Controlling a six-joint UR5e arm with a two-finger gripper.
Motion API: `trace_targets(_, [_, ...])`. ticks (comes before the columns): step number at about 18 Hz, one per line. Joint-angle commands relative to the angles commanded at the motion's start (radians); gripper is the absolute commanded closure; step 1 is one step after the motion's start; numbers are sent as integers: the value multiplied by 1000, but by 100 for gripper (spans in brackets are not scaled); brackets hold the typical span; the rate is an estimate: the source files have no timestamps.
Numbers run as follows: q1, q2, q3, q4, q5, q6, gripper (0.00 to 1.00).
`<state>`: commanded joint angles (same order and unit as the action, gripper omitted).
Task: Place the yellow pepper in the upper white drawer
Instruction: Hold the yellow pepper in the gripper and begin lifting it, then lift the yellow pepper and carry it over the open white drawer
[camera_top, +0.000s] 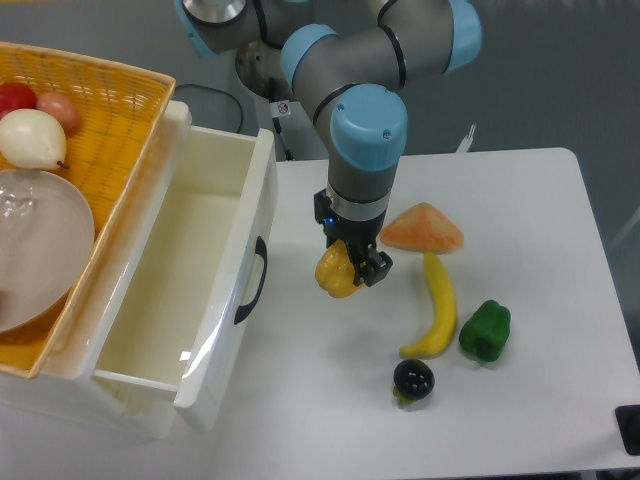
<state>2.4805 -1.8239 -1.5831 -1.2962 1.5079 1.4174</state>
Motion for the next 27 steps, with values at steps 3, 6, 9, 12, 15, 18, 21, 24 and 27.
trace_targets(3, [3, 3, 11, 0, -3, -12, 90])
trace_targets(6, [0, 2, 29, -6, -2, -43, 90])
trace_targets(9, [3, 5, 38, -23, -3, -44, 90])
trace_targets(12, [2, 6, 61, -46, -38, -99, 90])
trace_targets(15, [-3, 9, 75, -48, -115, -213, 90])
trace_targets(18, [-12, 34, 94, -104, -118, -333, 90])
trace_targets(21, [-9, 50, 95, -135, -166, -374, 90])
trace_targets(24, [27, 98, 98, -172, -210, -394, 90])
trace_targets(27, [75, 130, 98, -218, -305, -391, 90])
